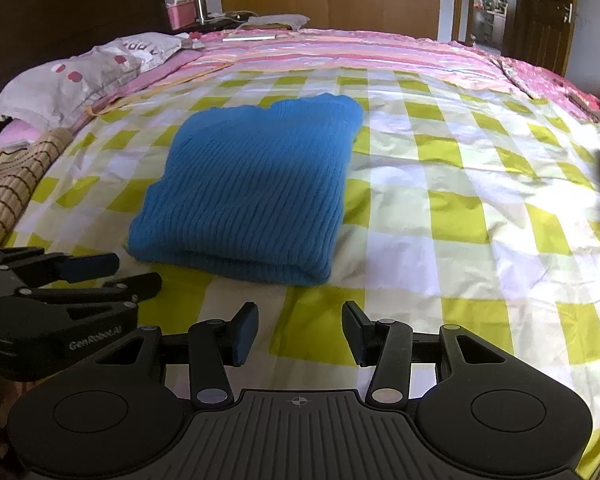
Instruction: Fold small clothes
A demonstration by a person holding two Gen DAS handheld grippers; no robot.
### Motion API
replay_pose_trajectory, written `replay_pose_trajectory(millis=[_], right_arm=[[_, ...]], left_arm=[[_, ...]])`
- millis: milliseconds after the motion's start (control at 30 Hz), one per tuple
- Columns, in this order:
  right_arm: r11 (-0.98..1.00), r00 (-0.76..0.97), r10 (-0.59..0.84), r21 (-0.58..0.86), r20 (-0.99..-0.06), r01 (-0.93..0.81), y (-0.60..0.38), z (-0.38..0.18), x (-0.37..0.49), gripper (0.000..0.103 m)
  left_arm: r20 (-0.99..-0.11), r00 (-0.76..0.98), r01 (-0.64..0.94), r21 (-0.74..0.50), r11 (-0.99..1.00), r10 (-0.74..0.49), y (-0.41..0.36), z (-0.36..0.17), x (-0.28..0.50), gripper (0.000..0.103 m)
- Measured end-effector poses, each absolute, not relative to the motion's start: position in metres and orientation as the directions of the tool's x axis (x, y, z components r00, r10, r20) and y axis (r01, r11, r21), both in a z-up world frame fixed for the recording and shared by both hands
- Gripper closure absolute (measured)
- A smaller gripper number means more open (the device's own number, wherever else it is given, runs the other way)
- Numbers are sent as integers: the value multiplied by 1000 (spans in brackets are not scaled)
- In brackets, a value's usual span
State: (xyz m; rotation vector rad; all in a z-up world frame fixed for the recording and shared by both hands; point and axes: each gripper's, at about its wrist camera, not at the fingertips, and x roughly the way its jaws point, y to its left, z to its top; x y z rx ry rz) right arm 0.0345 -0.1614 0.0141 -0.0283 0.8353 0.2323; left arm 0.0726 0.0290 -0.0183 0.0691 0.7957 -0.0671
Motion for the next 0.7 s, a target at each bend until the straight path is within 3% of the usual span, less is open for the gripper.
replay_pose_trajectory(millis=[433, 700], right_arm=[[978, 638, 197, 105, -744, -179, -165, 8, 18, 54], [982, 635, 182, 104, -750, -159, -167, 1, 14, 52]], left_arm=[[-737, 675, 94, 25, 995, -45, 20, -19, 59, 45], [-732, 679, 96, 20, 995, -51, 15, -16, 50, 37]])
